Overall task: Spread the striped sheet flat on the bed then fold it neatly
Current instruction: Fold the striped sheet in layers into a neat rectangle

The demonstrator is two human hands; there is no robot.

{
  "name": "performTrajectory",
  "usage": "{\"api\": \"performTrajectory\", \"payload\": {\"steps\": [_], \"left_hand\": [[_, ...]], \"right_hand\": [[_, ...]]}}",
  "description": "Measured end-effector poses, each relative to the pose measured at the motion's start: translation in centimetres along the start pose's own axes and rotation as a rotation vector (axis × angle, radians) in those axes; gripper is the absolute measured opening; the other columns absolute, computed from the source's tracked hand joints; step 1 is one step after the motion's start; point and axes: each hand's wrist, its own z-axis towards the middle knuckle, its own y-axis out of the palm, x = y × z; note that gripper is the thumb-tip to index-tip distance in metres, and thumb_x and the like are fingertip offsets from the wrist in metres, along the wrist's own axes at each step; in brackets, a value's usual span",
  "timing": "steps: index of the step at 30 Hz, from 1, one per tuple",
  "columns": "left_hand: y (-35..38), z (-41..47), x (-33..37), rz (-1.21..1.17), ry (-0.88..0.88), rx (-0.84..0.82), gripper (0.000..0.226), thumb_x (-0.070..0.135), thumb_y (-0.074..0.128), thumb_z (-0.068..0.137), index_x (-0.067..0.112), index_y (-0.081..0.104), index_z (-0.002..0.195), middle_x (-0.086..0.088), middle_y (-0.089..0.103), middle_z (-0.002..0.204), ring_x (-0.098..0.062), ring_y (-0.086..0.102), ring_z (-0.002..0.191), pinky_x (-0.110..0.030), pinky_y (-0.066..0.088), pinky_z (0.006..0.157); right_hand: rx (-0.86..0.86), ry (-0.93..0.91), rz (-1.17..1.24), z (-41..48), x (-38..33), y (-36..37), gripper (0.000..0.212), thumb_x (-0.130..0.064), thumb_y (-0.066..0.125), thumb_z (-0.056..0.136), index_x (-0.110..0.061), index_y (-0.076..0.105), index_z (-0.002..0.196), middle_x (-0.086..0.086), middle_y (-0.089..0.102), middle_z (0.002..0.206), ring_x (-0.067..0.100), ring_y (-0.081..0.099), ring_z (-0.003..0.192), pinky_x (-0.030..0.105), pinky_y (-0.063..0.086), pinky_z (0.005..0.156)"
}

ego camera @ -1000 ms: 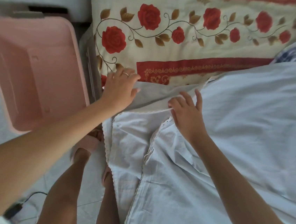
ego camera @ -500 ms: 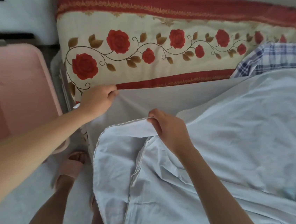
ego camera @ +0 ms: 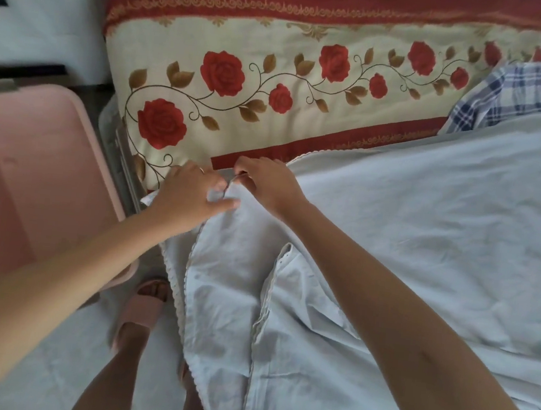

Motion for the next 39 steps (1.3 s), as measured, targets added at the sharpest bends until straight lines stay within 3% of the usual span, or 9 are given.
{"api": "performTrajectory", "payload": {"steps": [4,8,11,16,19,25,31,35,39], "left_hand": [[2.1,-1.5,0.3,-0.106,-0.096,0.089,0.02,0.032,0.063,0.087,0.013,0.062,0.085,0.002,0.063,0.072,-0.021,0.06,0.072,-0.038,0.045,0.078],[2.3,-2.1,0.6,-0.183,-0.188,0.108,0.012,0.021,0.056,0.094,0.01,0.057,0.089,-0.001,0.058,0.066,-0.018,0.054,0.058,-0.03,0.04,0.054],[2.8,-2.7,0.5,-0.137,-0.21,0.077,0.013,0.022,0.052,0.096,0.011,0.052,0.09,0.005,0.049,0.062,-0.016,0.051,0.056,-0.023,0.029,0.048],[3.1,-4.7,1.5,-0.299,-0.317,0.166,0.041,0.036,0.057,0.092,0.008,0.042,0.117,-0.001,0.06,0.089,-0.019,0.058,0.072,-0.032,0.047,0.062],[3.8,-7.0,2.4,-0.438,-0.458,0.129,0.06,0.037,0.068,0.085,0.009,0.036,0.126,0.002,0.053,0.1,-0.015,0.054,0.081,-0.027,0.043,0.065],[7.7,-14.2,3.2,-0.773,-0.705,-0.05,0.059,0.043,0.077,0.073,0.008,0.051,0.113,0.001,0.058,0.103,-0.014,0.056,0.093,-0.028,0.043,0.08],[9.7,-17.9,4.5,-0.821,-0.757,0.039,0.029,0.041,0.074,0.075,0.021,0.065,0.095,0.002,0.07,0.094,-0.019,0.066,0.093,-0.041,0.053,0.084],[10.4,-18.1,5.0,-0.857,-0.771,0.148,0.013,0.025,0.056,0.095,0.017,0.056,0.106,0.0,0.064,0.098,-0.023,0.062,0.098,-0.039,0.049,0.087],[11.3,-19.1,5.8,-0.739,-0.723,0.216,0.017,0.024,0.05,0.098,0.007,0.048,0.098,0.0,0.053,0.079,-0.021,0.054,0.076,-0.028,0.044,0.069]], "right_hand": [[-0.088,0.031,-0.029,-0.6,1.3,-2.0,0.022,-0.025,0.048,0.095,-0.017,0.056,0.113,-0.005,0.064,0.104,0.019,0.057,0.101,0.038,0.03,0.1],[-0.233,0.314,-0.339,-1.0,5.1,-4.6,0.026,-0.014,0.043,0.092,-0.018,0.056,0.114,0.0,0.061,0.104,0.023,0.048,0.114,0.052,0.008,0.114],[0.031,0.459,-0.394,-1.6,7.5,-4.6,0.028,-0.005,0.047,0.092,-0.018,0.059,0.114,0.002,0.062,0.111,0.025,0.049,0.115,0.053,0.01,0.115],[0.339,0.425,-0.045,-4.4,3.8,-2.9,0.034,-0.017,0.058,0.09,-0.012,0.051,0.122,0.006,0.052,0.122,0.023,0.054,0.108,0.038,0.042,0.096],[0.167,0.516,0.256,-8.8,1.9,-0.1,0.027,-0.009,0.051,0.088,-0.009,0.05,0.115,0.007,0.056,0.11,0.026,0.059,0.091,0.043,0.049,0.08],[-0.314,0.626,0.275,-18.6,1.3,2.9,0.066,-0.021,0.068,0.081,-0.017,0.035,0.139,0.004,0.049,0.132,0.026,0.048,0.119,0.039,0.034,0.098],[-0.225,0.553,0.203,-21.9,1.3,4.2,0.042,-0.019,0.053,0.092,-0.008,0.05,0.133,0.011,0.046,0.14,0.03,0.046,0.123,0.04,0.04,0.098],[0.008,0.647,0.482,-22.9,-0.1,3.4,0.027,-0.011,0.044,0.098,-0.007,0.048,0.125,0.007,0.059,0.096,0.026,0.056,0.092,0.027,0.031,0.067],[0.222,0.688,0.408,-24.1,-1.0,1.9,0.017,-0.021,0.046,0.099,-0.01,0.056,0.107,-0.001,0.054,0.073,0.025,0.052,0.068,0.031,0.034,0.059]]}}
